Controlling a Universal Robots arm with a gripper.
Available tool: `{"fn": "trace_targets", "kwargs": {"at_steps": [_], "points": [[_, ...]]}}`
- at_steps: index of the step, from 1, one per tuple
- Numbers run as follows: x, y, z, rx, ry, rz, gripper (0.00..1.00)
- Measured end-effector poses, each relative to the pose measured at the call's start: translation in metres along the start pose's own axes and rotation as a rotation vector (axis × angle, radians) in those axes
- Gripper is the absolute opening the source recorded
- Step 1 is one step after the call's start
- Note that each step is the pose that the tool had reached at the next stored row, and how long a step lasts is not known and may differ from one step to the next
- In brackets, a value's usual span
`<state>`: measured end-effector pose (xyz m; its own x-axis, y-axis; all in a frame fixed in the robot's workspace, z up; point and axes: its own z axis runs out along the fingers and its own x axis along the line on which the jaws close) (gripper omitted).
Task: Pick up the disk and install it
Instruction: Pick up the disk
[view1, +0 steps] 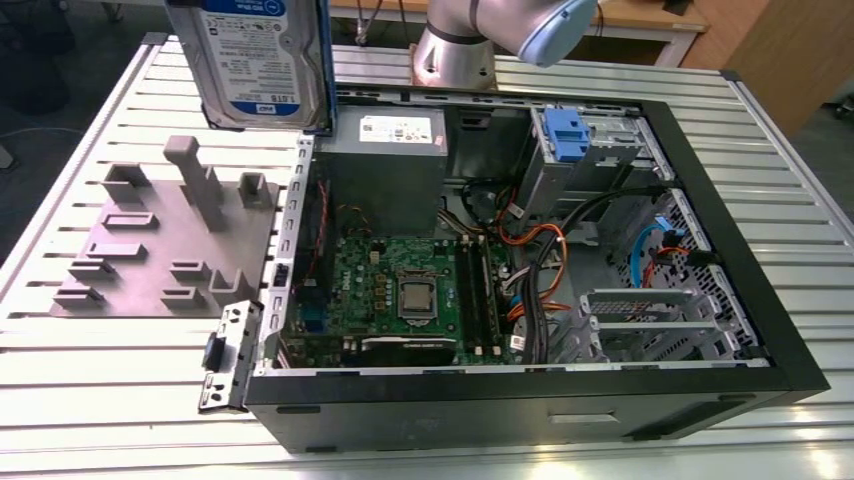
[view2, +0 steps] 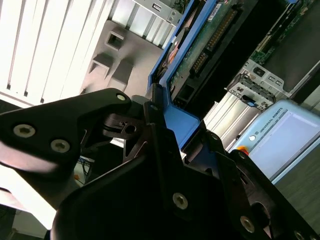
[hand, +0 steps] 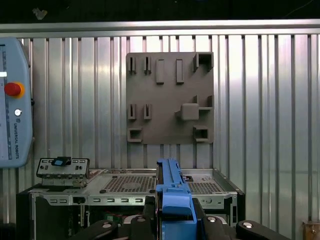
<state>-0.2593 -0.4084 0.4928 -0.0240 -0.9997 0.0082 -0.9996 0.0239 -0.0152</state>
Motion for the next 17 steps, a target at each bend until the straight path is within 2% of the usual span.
{"fn": "trace_targets", "kwargs": {"at_steps": [14, 17], "points": [[0.0001, -0.0011, 0.0, 0.0, 0.0, 0.0, 0.36], [0.0041, -0.0012, 0.0001, 0.0, 0.0003, 0.0, 0.36]]}}
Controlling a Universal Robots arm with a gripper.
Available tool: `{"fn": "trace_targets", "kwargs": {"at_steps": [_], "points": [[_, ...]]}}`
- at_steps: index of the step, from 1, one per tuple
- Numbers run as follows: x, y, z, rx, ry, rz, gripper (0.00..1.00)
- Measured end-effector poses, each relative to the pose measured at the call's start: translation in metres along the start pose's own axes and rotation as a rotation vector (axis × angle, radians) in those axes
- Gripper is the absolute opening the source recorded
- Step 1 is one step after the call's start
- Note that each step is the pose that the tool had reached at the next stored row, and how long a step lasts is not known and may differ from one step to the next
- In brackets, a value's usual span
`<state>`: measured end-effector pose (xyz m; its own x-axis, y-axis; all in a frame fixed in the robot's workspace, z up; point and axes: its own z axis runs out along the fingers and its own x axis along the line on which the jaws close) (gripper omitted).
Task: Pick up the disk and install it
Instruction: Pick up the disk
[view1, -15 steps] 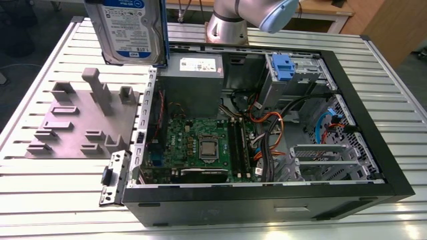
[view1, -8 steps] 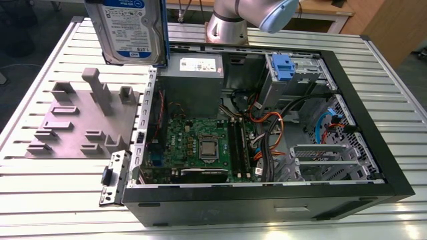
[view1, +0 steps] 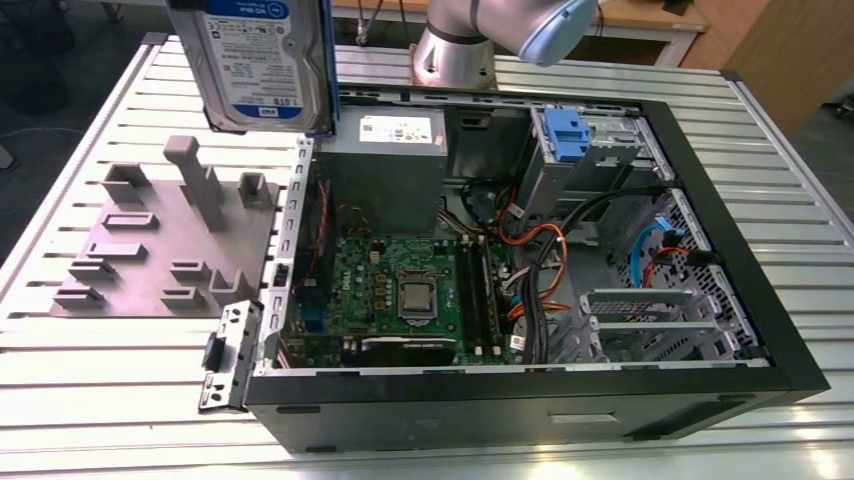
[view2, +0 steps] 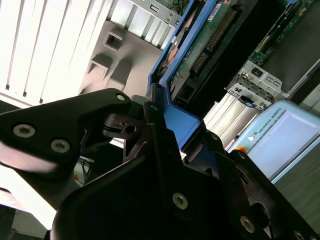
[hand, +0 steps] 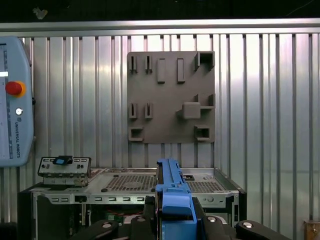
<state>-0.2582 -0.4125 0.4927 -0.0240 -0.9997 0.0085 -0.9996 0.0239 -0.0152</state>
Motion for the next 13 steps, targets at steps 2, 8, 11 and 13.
{"fn": "trace_targets", "kwargs": {"at_steps": [2, 8, 11, 13], "points": [[0.0036, -0.0005, 0.0002, 0.0, 0.0001, 0.0, 0.36], [0.0092, -0.0183, 0.0017, 0.0, 0.0, 0.0, 0.36], [0.0094, -0.0312, 0.0023, 0.0001, -0.0001, 0.0, 0.36], [0.0093, -0.0397, 0.0026, 0.0, 0.0001, 0.0, 0.36]]}}
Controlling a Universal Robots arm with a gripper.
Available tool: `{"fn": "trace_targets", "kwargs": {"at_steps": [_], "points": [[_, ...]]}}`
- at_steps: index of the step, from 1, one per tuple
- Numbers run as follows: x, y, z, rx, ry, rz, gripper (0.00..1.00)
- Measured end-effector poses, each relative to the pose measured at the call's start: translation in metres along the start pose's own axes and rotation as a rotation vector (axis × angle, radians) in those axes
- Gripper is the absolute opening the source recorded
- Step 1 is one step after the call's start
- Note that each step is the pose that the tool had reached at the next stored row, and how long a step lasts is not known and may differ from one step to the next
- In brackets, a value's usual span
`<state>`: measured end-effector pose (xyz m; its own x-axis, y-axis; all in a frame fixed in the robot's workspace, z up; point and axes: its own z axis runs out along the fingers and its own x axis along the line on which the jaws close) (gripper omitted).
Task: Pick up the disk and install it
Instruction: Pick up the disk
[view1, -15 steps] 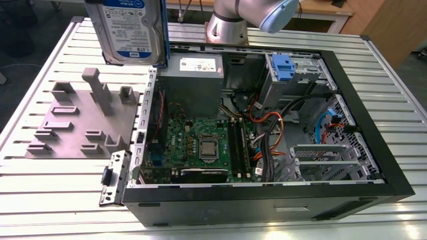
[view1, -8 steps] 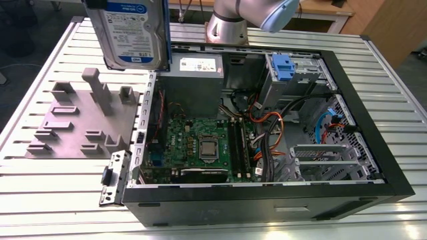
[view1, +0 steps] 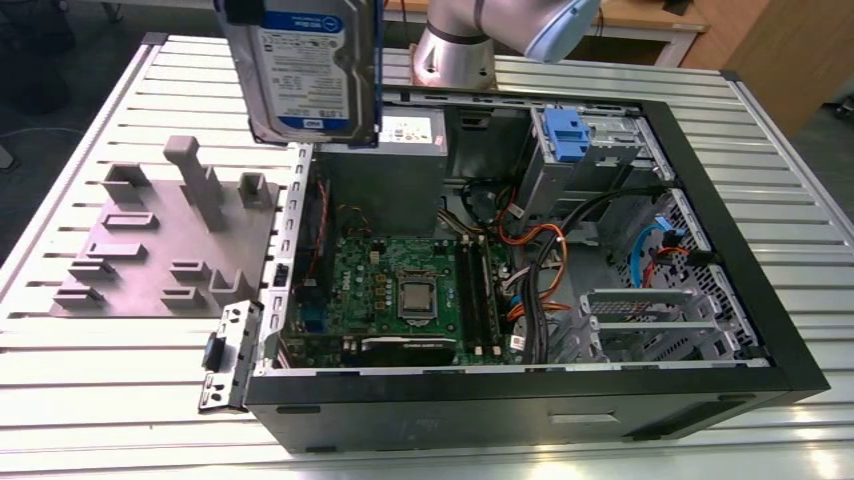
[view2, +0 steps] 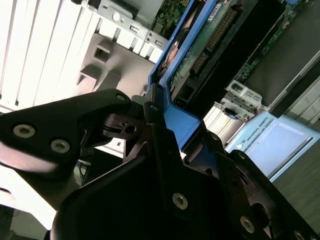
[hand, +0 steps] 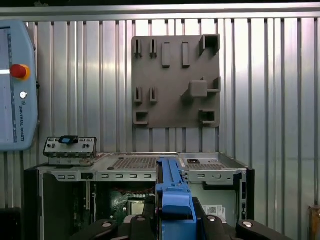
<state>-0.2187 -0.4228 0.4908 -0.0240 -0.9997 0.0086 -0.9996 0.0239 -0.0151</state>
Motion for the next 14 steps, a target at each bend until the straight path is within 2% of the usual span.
{"fn": "trace_targets", "kwargs": {"at_steps": [4, 14], "points": [[-0.0004, -0.0164, 0.0006, 0.0001, -0.0001, 0.0, 0.36], [-0.0012, -0.0469, 0.0026, 0.0001, -0.0001, 0.0, 0.36]]}}
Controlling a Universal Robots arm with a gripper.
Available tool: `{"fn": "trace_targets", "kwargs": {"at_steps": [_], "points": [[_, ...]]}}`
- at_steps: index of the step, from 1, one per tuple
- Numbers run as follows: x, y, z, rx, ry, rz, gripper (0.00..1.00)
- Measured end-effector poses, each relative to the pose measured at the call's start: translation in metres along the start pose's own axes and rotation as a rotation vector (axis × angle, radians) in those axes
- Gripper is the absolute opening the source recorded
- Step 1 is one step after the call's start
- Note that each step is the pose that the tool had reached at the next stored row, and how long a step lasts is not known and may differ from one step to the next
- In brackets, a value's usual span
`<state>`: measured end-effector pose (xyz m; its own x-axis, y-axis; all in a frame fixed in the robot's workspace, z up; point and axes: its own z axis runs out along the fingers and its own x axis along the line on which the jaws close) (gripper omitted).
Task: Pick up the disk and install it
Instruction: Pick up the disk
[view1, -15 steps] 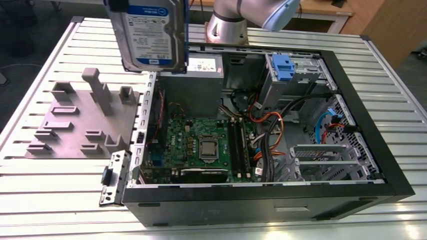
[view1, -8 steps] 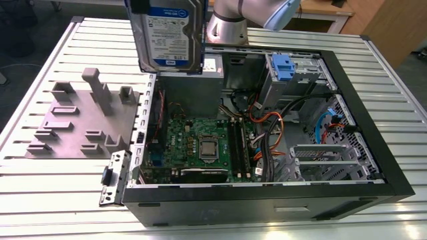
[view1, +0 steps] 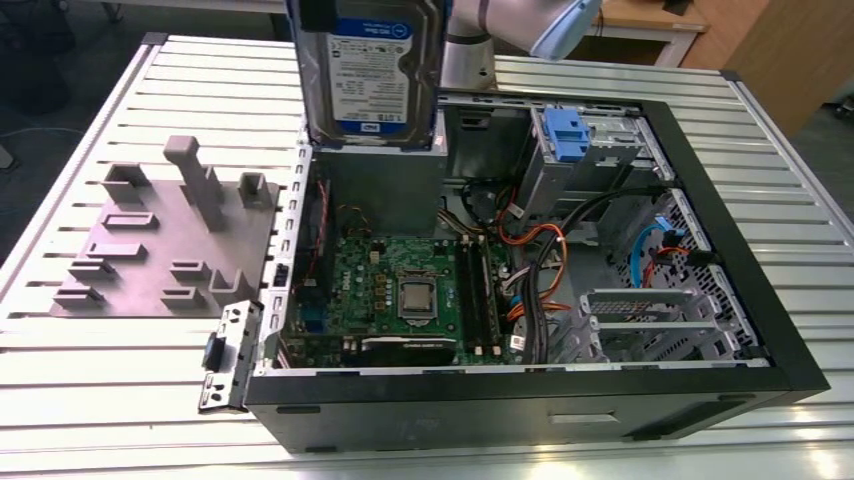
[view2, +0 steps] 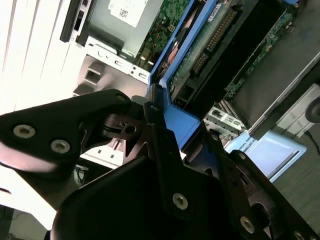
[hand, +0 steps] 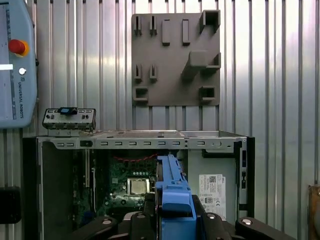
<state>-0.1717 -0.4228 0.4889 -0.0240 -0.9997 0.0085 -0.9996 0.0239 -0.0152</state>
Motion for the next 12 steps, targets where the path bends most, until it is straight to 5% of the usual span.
{"fn": "trace_targets", "kwargs": {"at_steps": [9, 12], "points": [[-0.0007, -0.0292, 0.0024, 0.0, 0.0, 0.0, 0.36], [-0.0008, -0.0336, 0.0027, 0.0, 0.0, 0.0, 0.36]]}}
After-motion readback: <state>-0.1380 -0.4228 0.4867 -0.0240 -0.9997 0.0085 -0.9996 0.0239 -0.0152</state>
